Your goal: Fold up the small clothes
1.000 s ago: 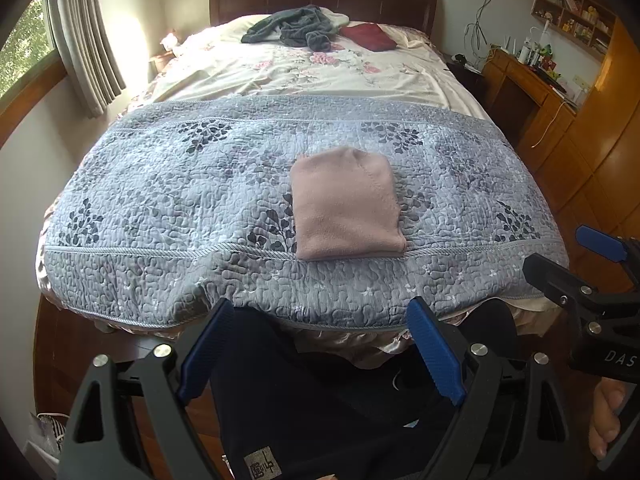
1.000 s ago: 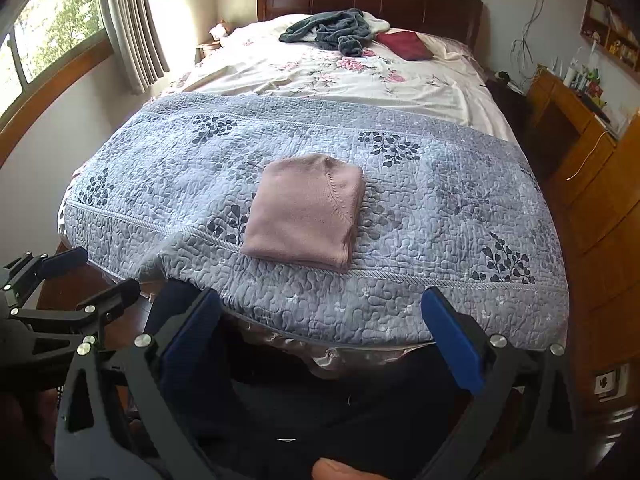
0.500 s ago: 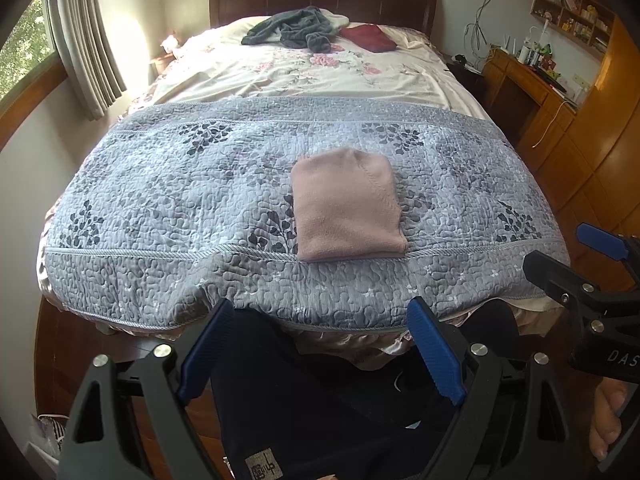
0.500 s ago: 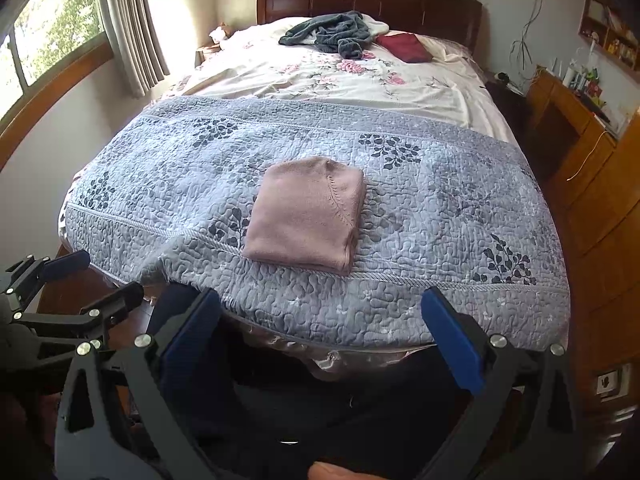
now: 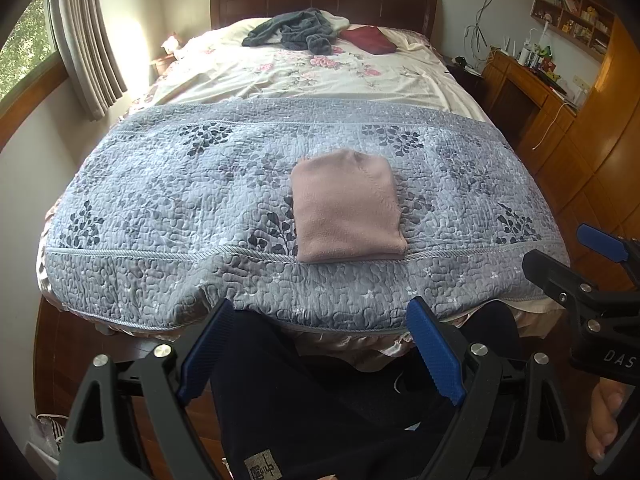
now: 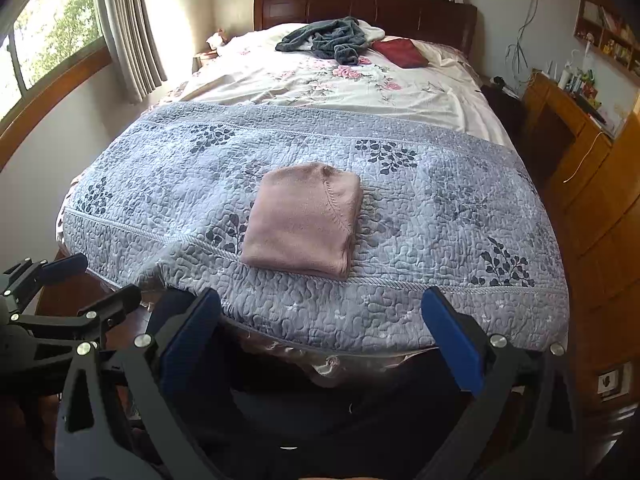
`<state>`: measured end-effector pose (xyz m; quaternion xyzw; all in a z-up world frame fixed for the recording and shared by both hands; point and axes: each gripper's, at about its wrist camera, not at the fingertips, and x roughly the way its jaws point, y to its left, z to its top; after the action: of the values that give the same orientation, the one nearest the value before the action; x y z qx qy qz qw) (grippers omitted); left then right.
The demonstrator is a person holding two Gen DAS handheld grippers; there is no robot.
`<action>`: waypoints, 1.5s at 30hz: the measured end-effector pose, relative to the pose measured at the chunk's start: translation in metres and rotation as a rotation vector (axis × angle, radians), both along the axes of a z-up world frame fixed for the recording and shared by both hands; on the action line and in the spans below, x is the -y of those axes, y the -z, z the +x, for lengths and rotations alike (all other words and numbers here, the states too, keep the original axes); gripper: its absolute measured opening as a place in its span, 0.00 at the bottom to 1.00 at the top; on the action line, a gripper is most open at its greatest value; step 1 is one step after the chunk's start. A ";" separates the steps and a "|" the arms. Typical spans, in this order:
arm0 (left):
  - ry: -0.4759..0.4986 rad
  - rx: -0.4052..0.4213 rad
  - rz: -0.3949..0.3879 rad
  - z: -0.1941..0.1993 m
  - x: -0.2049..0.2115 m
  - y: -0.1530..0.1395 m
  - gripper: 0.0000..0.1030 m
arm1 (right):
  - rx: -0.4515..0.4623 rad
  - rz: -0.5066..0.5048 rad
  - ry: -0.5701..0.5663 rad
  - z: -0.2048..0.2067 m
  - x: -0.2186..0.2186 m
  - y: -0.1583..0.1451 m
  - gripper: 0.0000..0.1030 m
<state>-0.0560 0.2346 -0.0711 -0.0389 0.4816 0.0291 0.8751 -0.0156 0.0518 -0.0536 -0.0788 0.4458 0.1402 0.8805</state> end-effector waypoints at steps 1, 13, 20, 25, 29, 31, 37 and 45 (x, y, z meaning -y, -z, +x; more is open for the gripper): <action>0.000 0.000 -0.001 0.000 0.000 -0.001 0.86 | -0.001 0.002 0.001 0.000 0.000 0.000 0.97; -0.004 0.001 0.000 0.000 0.001 -0.002 0.86 | -0.011 0.011 0.004 0.000 -0.001 0.003 0.97; -0.002 0.001 -0.001 0.000 0.002 -0.002 0.86 | -0.012 0.012 0.007 0.001 0.000 0.005 0.97; 0.002 0.001 0.000 0.001 0.001 -0.002 0.86 | -0.013 0.013 0.011 0.001 0.001 0.007 0.97; 0.001 0.002 0.001 0.001 0.001 -0.002 0.86 | -0.014 0.014 0.010 0.001 0.001 0.007 0.97; 0.002 0.001 0.002 0.000 0.002 -0.002 0.86 | -0.013 0.013 0.010 0.001 0.001 0.007 0.97; 0.000 0.003 0.004 0.000 0.000 -0.002 0.86 | -0.013 0.015 0.010 0.001 0.002 0.006 0.97; 0.000 0.002 0.005 0.000 0.000 -0.002 0.86 | -0.017 0.020 0.008 0.002 0.003 0.005 0.97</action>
<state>-0.0560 0.2347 -0.0692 -0.0368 0.4806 0.0302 0.8757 -0.0138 0.0493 -0.0587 -0.0673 0.4523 0.1418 0.8779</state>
